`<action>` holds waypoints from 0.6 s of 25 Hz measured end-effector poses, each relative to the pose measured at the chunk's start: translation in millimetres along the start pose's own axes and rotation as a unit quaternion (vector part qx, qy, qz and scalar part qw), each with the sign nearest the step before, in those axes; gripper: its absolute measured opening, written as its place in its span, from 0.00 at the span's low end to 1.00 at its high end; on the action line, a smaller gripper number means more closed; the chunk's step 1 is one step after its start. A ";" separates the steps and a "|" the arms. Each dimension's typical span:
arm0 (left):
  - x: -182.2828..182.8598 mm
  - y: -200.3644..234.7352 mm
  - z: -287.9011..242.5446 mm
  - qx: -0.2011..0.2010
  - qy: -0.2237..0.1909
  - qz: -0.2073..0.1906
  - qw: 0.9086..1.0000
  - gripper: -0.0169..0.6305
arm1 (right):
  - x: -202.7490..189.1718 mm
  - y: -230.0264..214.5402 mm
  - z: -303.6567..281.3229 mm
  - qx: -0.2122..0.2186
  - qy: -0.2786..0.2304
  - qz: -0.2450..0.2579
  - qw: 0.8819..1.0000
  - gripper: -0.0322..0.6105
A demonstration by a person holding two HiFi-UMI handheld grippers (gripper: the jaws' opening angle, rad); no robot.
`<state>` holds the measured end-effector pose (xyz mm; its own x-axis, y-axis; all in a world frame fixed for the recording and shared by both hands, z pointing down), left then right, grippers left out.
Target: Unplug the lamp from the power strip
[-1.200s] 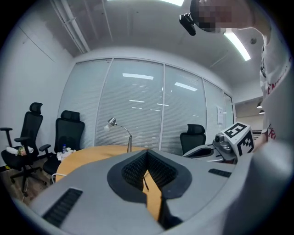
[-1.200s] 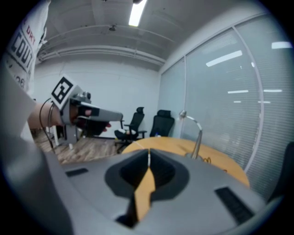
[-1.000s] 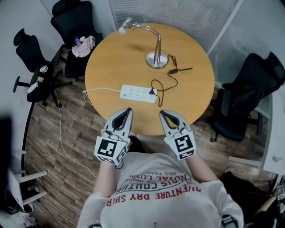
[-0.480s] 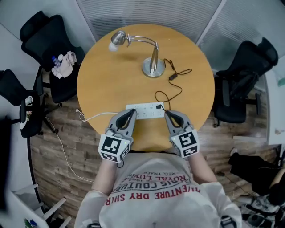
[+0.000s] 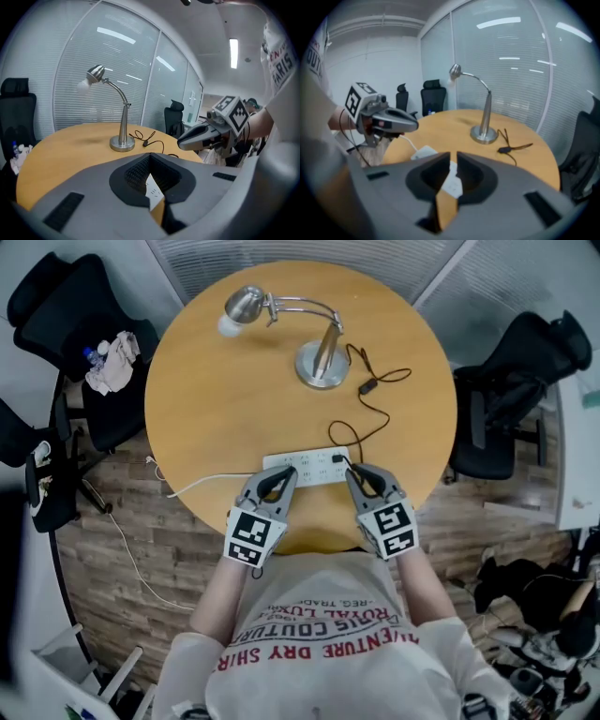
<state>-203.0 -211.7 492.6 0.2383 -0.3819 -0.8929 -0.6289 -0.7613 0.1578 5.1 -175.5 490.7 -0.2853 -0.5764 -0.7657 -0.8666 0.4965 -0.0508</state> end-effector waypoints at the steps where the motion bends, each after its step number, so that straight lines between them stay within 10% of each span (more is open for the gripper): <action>1: -6.3 -1.6 -6.3 0.004 0.009 -0.020 1.000 0.07 | -1.5 -2.1 -5.0 0.007 0.011 0.010 1.000 0.15; 15: -72.0 -9.4 -106.7 -0.044 0.198 -0.065 0.977 0.07 | -15.1 -28.2 -69.1 0.121 0.131 0.178 0.968 0.30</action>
<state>-135.3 -233.1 600.4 0.5904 -0.4393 -0.6771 -0.5132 -0.8518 0.1052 5.6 -225.7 548.0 -0.6698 -0.4691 -0.5755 -0.5819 0.8131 0.0144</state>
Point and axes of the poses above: the fingertips, and each gripper's own axes: z backward along the fingers, y to its left, x out of its top, the point moved 9 cm from there along z, backward along the fingers, and after that the axes turned 1 degree about x, right-handed, at the moved point
